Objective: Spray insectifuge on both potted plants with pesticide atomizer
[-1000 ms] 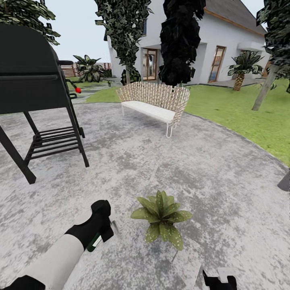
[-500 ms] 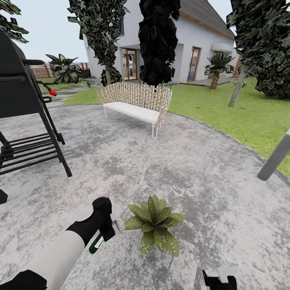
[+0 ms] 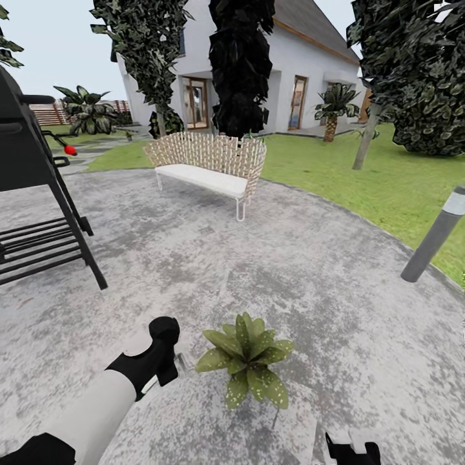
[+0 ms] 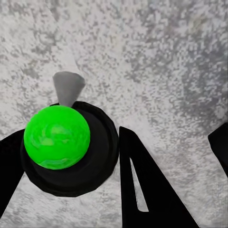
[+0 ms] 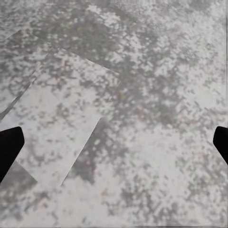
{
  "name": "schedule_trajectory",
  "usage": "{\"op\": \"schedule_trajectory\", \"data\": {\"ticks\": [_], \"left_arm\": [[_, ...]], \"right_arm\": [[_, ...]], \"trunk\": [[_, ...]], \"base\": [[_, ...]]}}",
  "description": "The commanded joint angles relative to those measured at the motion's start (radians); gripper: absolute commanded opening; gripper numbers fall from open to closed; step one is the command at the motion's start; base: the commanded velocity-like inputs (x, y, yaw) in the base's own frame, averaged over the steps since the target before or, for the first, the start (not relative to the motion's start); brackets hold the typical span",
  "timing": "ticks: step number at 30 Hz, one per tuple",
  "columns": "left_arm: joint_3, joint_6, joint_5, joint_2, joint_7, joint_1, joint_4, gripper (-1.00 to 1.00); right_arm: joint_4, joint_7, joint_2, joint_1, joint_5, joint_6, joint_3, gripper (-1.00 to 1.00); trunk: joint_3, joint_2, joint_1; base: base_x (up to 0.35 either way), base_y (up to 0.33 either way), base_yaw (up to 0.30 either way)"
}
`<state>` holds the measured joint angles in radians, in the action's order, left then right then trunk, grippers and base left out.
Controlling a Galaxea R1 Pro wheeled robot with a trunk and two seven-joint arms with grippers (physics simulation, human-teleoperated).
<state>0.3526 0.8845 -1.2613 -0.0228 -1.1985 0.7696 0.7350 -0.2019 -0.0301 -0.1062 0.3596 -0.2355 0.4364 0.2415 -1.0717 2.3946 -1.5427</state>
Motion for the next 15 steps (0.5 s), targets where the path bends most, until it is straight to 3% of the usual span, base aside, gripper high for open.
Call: {"op": "schedule_trajectory", "data": {"ticks": [1,8,10,11,15], "left_arm": [[0.002,0.006,-0.009,0.0,-0.01,0.0,0.001,-1.0],[0.002,0.004,-0.006,0.0,-0.013,-0.002,-0.004,-1.0],[0.0,0.002,-0.003,0.007,-0.011,-0.002,-0.038,-1.0],[-0.015,0.001,0.0,0.017,-0.006,-0.003,-0.076,-1.0],[-0.07,-0.007,-0.001,0.03,0.001,-0.003,-0.095,-1.0]], "right_arm": [[0.001,-0.003,0.0,0.001,-0.008,0.004,0.009,1.0],[0.001,-0.002,0.0,0.001,-0.008,0.004,0.009,1.0],[0.001,-0.002,0.0,0.001,-0.008,0.004,0.009,1.0],[0.001,-0.003,0.0,0.001,-0.008,0.004,0.009,1.0],[0.001,-0.003,0.0,0.001,-0.008,0.004,0.009,1.0]], "trunk": [[-0.001,0.0,0.0],[-0.001,0.0,0.0],[-0.001,0.0,0.0],[-0.001,0.0,0.0],[-0.001,0.0,0.0]], "base": [[0.016,0.039,-0.259],[0.002,0.006,-0.287],[0.0,0.0,-0.101],[0.0,0.0,-0.018],[0.0,0.0,-0.004]]}}
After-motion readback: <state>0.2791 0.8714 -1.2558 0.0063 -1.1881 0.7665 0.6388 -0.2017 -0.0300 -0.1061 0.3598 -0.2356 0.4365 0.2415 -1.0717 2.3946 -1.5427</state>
